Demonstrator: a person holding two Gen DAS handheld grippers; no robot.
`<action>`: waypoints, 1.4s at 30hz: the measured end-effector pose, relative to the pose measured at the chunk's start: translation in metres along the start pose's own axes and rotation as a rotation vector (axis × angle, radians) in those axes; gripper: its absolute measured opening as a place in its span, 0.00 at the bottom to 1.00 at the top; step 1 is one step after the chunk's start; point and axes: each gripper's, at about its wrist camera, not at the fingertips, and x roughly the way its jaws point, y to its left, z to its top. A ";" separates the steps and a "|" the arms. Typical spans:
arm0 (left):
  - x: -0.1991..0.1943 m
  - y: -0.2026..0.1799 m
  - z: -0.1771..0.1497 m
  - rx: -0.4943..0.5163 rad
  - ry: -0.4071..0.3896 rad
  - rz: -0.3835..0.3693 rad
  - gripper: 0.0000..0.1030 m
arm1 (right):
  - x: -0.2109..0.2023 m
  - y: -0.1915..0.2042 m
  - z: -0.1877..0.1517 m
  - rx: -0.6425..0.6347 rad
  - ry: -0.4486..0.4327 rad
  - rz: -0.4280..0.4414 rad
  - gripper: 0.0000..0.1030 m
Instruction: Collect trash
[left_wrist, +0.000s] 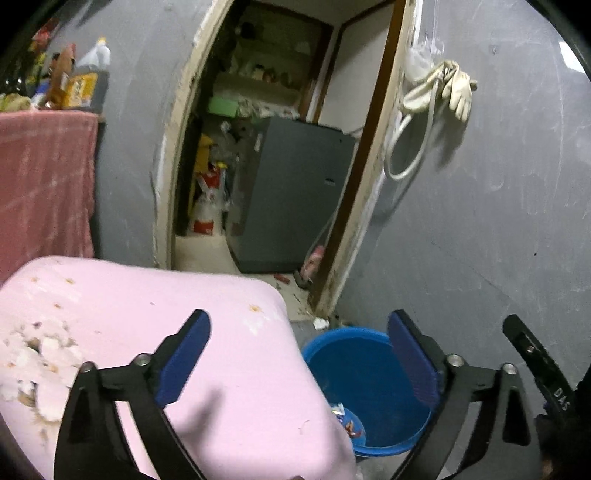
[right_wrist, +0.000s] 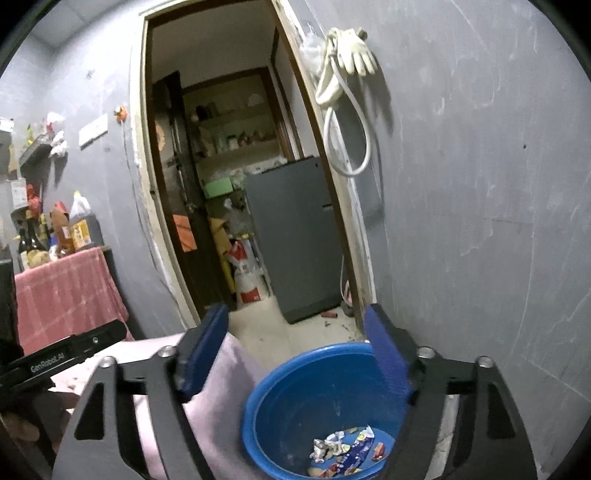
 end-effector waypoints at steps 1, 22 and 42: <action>-0.007 0.002 0.001 0.001 -0.018 0.003 0.95 | -0.004 0.003 0.001 -0.004 -0.004 0.004 0.76; -0.113 0.011 -0.021 0.065 -0.113 0.028 0.98 | -0.094 0.050 0.007 -0.123 -0.041 0.046 1.00; -0.190 0.031 -0.067 0.126 -0.148 0.083 0.98 | -0.153 0.101 -0.034 -0.200 0.098 0.075 1.00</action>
